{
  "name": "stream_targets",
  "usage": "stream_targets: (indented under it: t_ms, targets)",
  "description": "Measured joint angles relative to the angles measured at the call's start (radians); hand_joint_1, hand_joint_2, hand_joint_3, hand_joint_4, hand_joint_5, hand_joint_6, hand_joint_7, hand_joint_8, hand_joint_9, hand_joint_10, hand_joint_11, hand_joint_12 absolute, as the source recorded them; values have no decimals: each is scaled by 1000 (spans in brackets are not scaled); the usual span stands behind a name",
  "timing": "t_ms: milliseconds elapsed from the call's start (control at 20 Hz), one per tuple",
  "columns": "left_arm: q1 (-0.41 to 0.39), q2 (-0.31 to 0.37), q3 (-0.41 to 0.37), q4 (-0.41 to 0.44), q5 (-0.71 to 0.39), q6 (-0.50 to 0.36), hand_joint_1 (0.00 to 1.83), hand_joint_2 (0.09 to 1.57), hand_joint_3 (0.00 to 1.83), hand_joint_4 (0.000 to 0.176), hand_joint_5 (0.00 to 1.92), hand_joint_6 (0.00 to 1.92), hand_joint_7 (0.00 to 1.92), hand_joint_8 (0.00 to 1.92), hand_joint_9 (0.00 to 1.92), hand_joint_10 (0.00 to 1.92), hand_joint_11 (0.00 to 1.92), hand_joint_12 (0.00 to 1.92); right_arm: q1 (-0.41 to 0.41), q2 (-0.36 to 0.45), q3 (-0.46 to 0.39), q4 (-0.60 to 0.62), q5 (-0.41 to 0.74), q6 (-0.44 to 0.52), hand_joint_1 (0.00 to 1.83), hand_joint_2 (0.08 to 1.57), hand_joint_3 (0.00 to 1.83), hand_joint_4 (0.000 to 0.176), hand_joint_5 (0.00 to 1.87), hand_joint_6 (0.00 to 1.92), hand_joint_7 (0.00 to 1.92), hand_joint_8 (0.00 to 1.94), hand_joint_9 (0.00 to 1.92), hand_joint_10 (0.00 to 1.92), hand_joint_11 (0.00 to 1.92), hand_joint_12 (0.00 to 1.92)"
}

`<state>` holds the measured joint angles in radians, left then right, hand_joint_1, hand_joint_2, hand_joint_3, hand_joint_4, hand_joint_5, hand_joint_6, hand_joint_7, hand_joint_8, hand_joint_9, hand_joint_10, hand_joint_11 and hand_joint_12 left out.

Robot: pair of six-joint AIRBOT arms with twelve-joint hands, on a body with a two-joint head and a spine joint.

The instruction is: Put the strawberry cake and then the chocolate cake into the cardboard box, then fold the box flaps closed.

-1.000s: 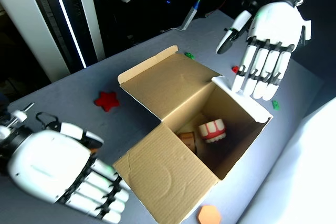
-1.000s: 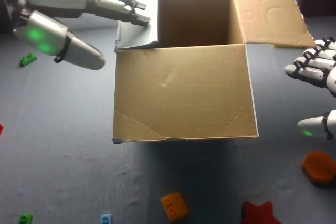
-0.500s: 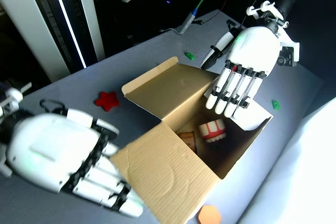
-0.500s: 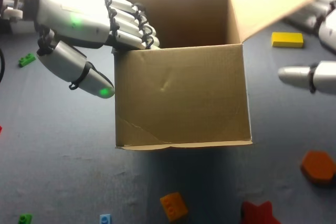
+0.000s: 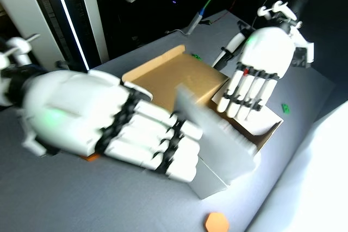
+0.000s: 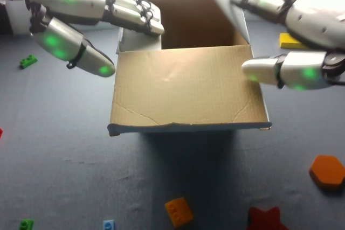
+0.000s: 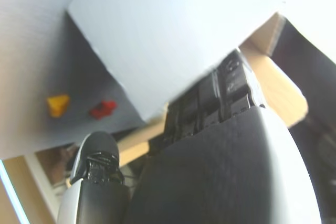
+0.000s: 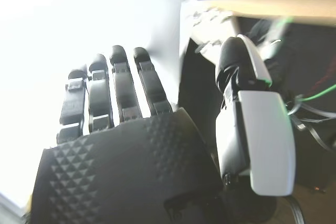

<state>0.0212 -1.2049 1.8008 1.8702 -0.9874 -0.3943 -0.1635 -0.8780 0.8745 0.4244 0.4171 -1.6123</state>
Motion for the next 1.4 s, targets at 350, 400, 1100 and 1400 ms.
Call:
stream_targets:
  t_ms: [350,400,1100,1400]
  targets:
    - [-55,56,32,35,-10,-29,0,1254,0,0,132,0,140,0,178,8,0,699,-42,-60,26,10,20,-10,0,1247,0,0,116,8,154,3,139,6,1,319]
    - [-55,67,42,52,-10,-31,0,1249,0,0,125,0,138,0,169,3,0,669,-56,-67,28,21,10,-10,0,1253,0,0,124,10,166,7,144,6,0,340]
    - [163,255,-175,22,-18,41,3,1339,7,0,159,11,176,9,174,6,0,593,12,9,31,127,-33,15,0,1244,0,0,102,9,140,2,116,15,0,309]
    - [267,295,-347,-77,13,109,25,1356,2,0,155,4,171,6,177,4,0,558,61,224,-47,226,-72,145,0,1255,0,0,125,3,176,1,152,16,0,573]
